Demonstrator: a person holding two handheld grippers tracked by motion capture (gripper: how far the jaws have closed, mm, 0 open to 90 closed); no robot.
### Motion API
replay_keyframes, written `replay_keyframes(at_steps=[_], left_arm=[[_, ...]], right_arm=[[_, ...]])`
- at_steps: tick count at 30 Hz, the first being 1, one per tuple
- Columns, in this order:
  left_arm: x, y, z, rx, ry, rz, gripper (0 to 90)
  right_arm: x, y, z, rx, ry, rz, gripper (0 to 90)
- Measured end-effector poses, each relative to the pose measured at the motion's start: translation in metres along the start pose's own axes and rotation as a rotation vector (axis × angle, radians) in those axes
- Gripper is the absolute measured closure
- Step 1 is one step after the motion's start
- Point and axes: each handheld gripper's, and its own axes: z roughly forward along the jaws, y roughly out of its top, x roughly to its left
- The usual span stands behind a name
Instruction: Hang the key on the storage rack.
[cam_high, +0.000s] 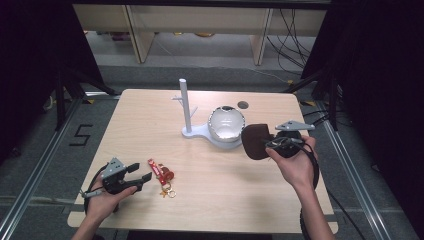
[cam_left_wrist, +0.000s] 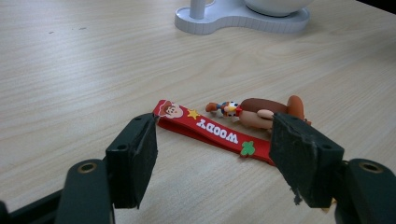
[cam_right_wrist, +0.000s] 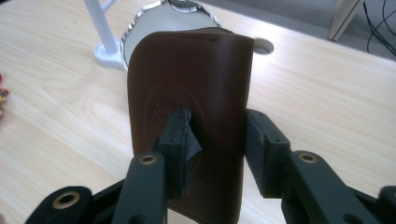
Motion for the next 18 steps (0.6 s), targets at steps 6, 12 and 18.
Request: replay_keyframes(at_steps=[6, 12, 18], left_arm=[[0.0, 0.0, 0.0, -0.001, -0.001, 0.0, 31.7], [0.001, -0.001, -0.001, 0.003, 0.003, 0.002, 31.7], [0.001, -0.002, 0.0, 0.003, -0.006, -0.001, 31.7]], right_arm=[[0.005, 0.016, 0.005, -0.04, 0.005, -0.009, 63.1], [0.01, 0.03, 0.014, -0.062, 0.012, -0.014, 63.1], [0.013, 0.043, 0.023, -0.105, 0.012, -0.018, 63.0]])
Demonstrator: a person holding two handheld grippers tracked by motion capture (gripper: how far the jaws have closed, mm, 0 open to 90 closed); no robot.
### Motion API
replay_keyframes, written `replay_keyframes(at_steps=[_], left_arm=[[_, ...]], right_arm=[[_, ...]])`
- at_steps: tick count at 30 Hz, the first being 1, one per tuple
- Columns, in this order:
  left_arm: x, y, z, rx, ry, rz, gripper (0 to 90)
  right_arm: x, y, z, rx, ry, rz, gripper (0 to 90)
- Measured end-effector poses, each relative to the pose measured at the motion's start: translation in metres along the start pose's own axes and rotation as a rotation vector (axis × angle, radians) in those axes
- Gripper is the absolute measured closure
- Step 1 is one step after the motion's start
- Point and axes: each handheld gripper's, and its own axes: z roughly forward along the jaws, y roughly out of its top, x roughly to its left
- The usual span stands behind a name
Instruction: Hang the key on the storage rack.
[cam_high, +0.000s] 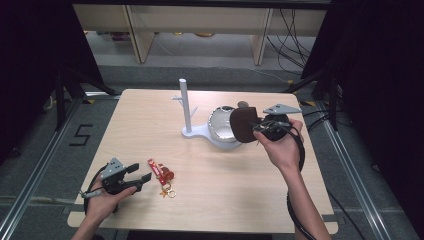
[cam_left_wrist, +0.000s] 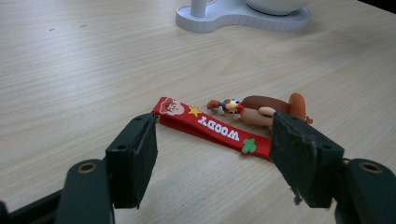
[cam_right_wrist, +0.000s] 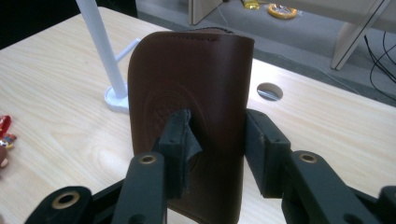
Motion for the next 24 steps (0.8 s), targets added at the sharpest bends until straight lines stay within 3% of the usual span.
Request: replay_keyframes(at_steps=[2, 7, 8, 11, 16, 17, 21, 24], left_arm=[[0.0, 0.0, 0.0, 0.0, 0.0, 0.0, 31.7], [0.0, -0.001, 0.0, 0.003, 0.0, 0.0, 31.7], [0.0, -0.001, 0.0, 0.0, 0.002, -0.001, 31.7], [0.001, -0.001, 0.0, 0.003, 0.001, 0.0, 31.7], [0.001, -0.001, 0.0, 0.0, 0.003, -0.005, 31.7], [0.001, -0.001, 0.0, 0.0, 0.003, -0.005, 31.7], [0.001, -0.001, 0.0, 0.003, 0.008, -0.002, 31.7], [0.001, -0.002, 0.0, 0.003, 0.008, -0.003, 31.7]], right_arm=[[0.0, 0.006, 0.004, -0.012, 0.0, -0.027, 63.0], [0.003, 0.014, 0.009, -0.019, 0.005, -0.015, 63.0], [0.001, 0.015, 0.013, -0.03, 0.004, -0.036, 62.9], [0.003, 0.018, 0.015, -0.015, 0.01, -0.02, 62.9], [0.003, 0.021, 0.023, -0.047, -0.001, -0.033, 62.9], [0.004, 0.022, 0.023, -0.029, 0.006, -0.016, 62.9], [0.002, 0.025, 0.028, -0.051, 0.0, -0.043, 62.8], [0.005, 0.027, 0.033, -0.053, 0.006, -0.031, 62.8]])
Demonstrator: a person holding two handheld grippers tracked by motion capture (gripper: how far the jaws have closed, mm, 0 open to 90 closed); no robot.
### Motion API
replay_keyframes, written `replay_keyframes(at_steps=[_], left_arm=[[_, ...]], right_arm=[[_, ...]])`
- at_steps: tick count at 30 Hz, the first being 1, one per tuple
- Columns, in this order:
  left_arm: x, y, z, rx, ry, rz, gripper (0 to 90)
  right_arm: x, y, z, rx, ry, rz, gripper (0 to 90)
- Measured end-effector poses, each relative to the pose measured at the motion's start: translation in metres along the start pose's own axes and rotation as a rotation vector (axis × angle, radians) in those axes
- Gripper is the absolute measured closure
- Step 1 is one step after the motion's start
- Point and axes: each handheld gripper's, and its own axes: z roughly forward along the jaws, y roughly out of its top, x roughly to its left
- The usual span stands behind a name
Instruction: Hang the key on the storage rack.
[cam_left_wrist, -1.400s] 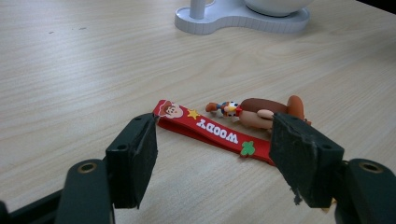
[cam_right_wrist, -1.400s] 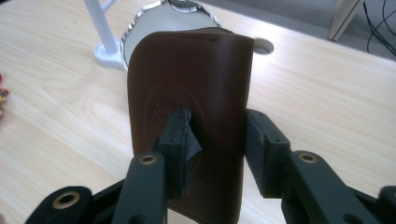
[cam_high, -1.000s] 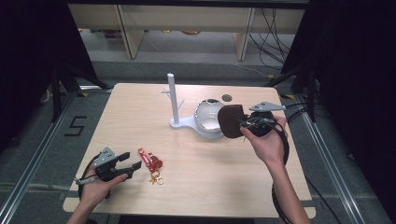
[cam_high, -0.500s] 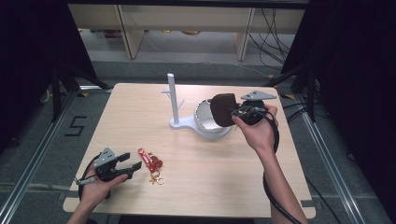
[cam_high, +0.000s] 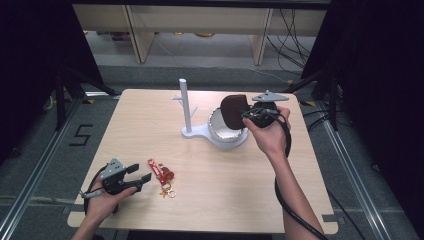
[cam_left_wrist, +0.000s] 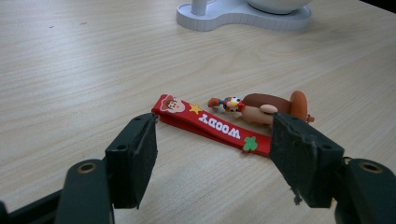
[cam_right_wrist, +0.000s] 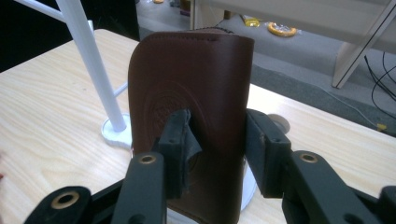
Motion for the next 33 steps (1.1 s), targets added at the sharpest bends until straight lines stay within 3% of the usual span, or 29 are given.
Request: replay_keyframes(at_steps=[3, 6, 8, 12, 13, 17, 19, 20, 23, 33], left_arm=[[0.0, 0.0, 0.0, -0.004, -0.005, -0.003, 31.7], [0.001, 0.0, 0.0, -0.004, -0.006, -0.004, 31.7], [0.001, 0.0, 0.0, -0.005, -0.006, -0.005, 31.7], [0.001, -0.001, 0.0, -0.004, -0.005, -0.004, 31.7], [0.001, -0.001, 0.0, -0.004, -0.006, -0.005, 31.7], [0.001, -0.001, 0.0, -0.003, -0.007, -0.004, 31.7], [0.001, -0.001, 0.0, -0.002, -0.007, -0.004, 31.7], [0.001, -0.001, 0.0, -0.002, -0.007, -0.004, 31.7], [0.001, -0.001, 0.0, 0.001, 0.0, -0.002, 31.7], [0.0, -0.001, 0.0, 0.001, -0.002, -0.004, 31.6]], right_arm=[[0.003, 0.001, 0.005, -0.001, -0.007, 0.014, 62.7], [0.003, 0.002, 0.012, -0.001, -0.005, -0.015, 62.7], [0.005, 0.002, 0.017, -0.01, 0.0, 0.003, 62.7], [0.007, 0.002, 0.024, -0.013, -0.011, -0.018, 62.6], [0.009, 0.002, 0.025, -0.007, -0.011, 0.003, 62.6], [0.008, 0.002, 0.029, -0.004, -0.011, -0.026, 62.6], [0.01, 0.001, 0.032, -0.008, -0.01, -0.003, 62.5], [0.008, 0.001, 0.034, -0.011, -0.006, -0.035, 62.5], [0.008, -0.001, 0.038, -0.015, -0.01, -0.022, 62.4], [0.009, -0.01, 0.053, 0.021, -0.002, -0.019, 62.2]])
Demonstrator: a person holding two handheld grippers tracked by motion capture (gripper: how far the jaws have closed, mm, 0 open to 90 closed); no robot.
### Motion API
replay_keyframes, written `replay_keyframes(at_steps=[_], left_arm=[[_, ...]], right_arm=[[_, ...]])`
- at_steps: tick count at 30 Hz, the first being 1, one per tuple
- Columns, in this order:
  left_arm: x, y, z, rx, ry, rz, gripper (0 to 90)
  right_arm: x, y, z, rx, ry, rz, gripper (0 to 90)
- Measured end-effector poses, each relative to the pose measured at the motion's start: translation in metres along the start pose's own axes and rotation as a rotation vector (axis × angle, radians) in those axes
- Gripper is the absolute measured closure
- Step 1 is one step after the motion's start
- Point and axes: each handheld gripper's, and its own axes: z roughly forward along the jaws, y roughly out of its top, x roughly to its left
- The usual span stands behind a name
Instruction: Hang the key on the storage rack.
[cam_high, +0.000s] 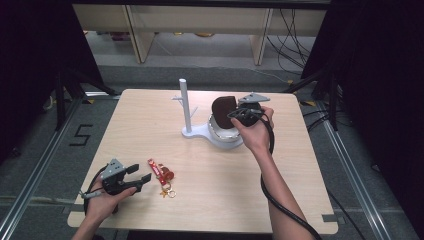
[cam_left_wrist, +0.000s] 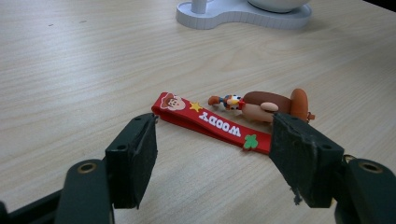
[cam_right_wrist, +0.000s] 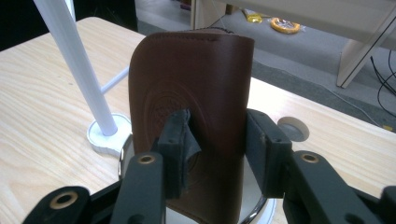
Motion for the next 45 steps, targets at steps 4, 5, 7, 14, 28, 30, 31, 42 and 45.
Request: replay_keyframes(at_steps=[4, 5, 7, 14, 28, 30, 31, 42, 45], left_arm=[[0.0, 0.0, 0.0, 0.001, 0.0, 0.001, 31.6], [0.0, 0.0, 0.0, -0.001, 0.0, 0.001, 31.7], [0.0, 0.0, 0.0, -0.001, 0.0, 0.001, 31.7], [0.0, -0.001, 0.0, 0.0, 0.0, 0.002, 31.6], [0.0, -0.001, 0.001, 0.003, -0.008, 0.005, 31.6], [0.001, -0.001, 0.001, 0.004, -0.008, 0.004, 31.6], [0.001, -0.001, 0.001, 0.006, -0.008, 0.003, 31.6], [0.0, -0.001, 0.001, 0.006, -0.01, 0.005, 31.6], [0.0, -0.001, 0.001, 0.006, -0.01, 0.005, 31.6]], right_arm=[[0.001, -0.004, 0.006, 0.008, -0.004, -0.01, 62.0], [0.002, -0.005, 0.008, -0.003, -0.008, -0.013, 62.0], [0.003, -0.005, 0.008, 0.01, -0.008, -0.01, 62.0], [0.002, -0.01, 0.013, 0.012, -0.01, -0.026, 61.8], [-0.002, -0.02, 0.02, 0.036, -0.021, -0.028, 60.8], [-0.002, -0.023, 0.022, 0.024, -0.014, -0.008, 60.8], [-0.002, -0.023, 0.022, 0.024, -0.008, -0.001, 60.8], [-0.004, -0.023, 0.022, 0.051, -0.011, -0.031, 59.1], [-0.004, -0.022, 0.022, 0.067, -0.009, -0.051, 57.8]])
